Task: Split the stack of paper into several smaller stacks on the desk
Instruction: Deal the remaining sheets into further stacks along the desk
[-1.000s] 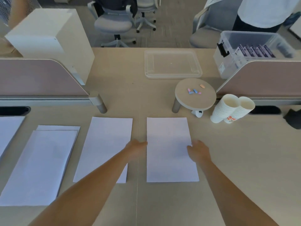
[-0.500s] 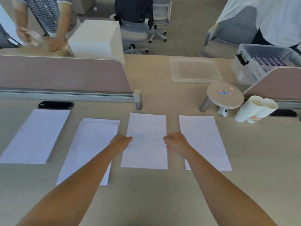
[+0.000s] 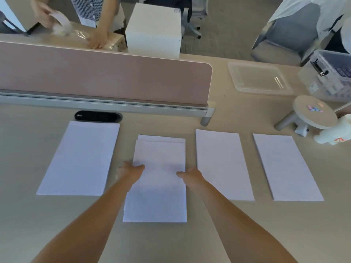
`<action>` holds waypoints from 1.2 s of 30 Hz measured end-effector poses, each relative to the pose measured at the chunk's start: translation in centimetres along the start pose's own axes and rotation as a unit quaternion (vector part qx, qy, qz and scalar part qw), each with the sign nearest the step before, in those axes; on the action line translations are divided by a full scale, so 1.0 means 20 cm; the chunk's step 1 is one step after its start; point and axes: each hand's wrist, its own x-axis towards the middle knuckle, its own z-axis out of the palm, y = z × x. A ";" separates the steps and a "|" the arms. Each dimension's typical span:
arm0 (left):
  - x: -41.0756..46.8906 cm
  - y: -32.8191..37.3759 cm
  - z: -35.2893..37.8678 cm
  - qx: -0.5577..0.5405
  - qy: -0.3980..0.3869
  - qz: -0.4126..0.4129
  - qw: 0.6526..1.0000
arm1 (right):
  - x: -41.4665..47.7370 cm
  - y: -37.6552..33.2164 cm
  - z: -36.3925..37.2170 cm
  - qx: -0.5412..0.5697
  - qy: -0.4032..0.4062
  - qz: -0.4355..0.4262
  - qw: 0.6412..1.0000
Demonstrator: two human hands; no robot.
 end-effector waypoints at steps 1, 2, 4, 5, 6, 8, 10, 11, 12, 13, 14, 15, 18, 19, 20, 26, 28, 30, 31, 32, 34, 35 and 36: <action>-0.02 0.00 -0.01 -0.002 -0.011 -0.010 1.000 | 0.00 -0.01 0.03 0.010 0.007 0.015 1.000; -0.02 -0.01 -0.01 -0.012 -0.019 -0.007 1.000 | 0.01 -0.02 0.06 0.026 0.012 0.027 0.999; 0.02 -0.03 0.00 -0.028 -0.035 -0.014 0.999 | 0.01 -0.03 0.10 0.056 0.012 0.048 0.997; 0.01 -0.03 -0.01 -0.029 -0.043 -0.015 0.999 | 0.01 -0.03 0.12 0.064 0.007 0.062 0.996; 0.02 -0.03 -0.02 -0.031 -0.048 -0.008 0.998 | 0.02 -0.03 0.14 0.069 0.003 0.075 0.995; 0.07 -0.06 -0.02 -0.027 -0.051 -0.003 0.998 | 0.04 -0.02 0.17 0.078 -0.002 0.084 0.993; 0.08 -0.07 -0.03 -0.028 -0.062 0.019 0.997 | 0.04 -0.03 0.17 0.082 -0.004 0.082 0.993; 0.07 -0.07 -0.05 -0.033 -0.068 0.032 0.997 | 0.04 -0.04 0.17 0.087 -0.002 0.077 0.993; 0.06 -0.06 -0.06 -0.036 -0.072 0.052 0.995 | 0.03 -0.05 0.17 0.094 0.002 0.070 0.993; 0.06 -0.05 -0.08 -0.030 -0.074 0.063 0.995 | 0.03 -0.06 0.17 0.101 0.008 0.062 0.993; 0.06 -0.04 -0.09 -0.028 -0.073 0.089 0.993 | 0.02 -0.07 0.18 0.107 0.013 0.053 0.993; 0.04 -0.02 -0.10 -0.020 -0.065 0.123 0.990 | 0.01 -0.09 0.17 0.110 0.020 0.036 0.993; -0.06 0.08 -0.18 -0.001 -0.019 0.236 0.971 | -0.07 -0.19 0.12 0.125 0.065 -0.066 0.988; -0.09 0.12 -0.21 -0.021 -0.007 0.268 0.963 | -0.10 -0.23 0.09 0.140 0.079 -0.112 0.981; -0.12 0.16 -0.25 -0.045 0.006 0.293 0.955 | -0.13 -0.28 0.05 0.155 0.091 -0.154 0.971; -0.22 0.29 -0.42 -0.176 -0.019 0.335 0.926 | -0.21 -0.33 -0.07 0.230 0.076 -0.281 0.929; -0.23 0.26 -0.44 -0.178 -0.060 0.329 0.925 | -0.22 -0.28 -0.09 0.223 0.060 -0.286 0.930; -0.21 0.20 -0.43 -0.174 -0.084 0.306 0.932 | -0.22 -0.22 -0.09 0.231 0.047 -0.273 0.933; -0.21 0.17 -0.42 -0.175 -0.088 0.289 0.937 | -0.22 -0.20 -0.09 0.234 0.043 -0.266 0.934; -0.21 0.15 -0.41 -0.174 -0.086 0.276 0.941 | -0.21 -0.19 -0.09 0.231 0.041 -0.258 0.937; -0.24 0.14 -0.40 -0.163 -0.076 0.264 0.947 | -0.21 -0.17 -0.07 0.204 0.036 -0.254 0.945; -0.26 0.14 -0.39 -0.154 -0.070 0.266 0.949 | -0.22 -0.17 -0.06 0.190 0.033 -0.255 0.948; -0.29 0.14 -0.38 -0.143 -0.064 0.268 0.951 | -0.22 -0.17 -0.05 0.182 0.032 -0.254 0.949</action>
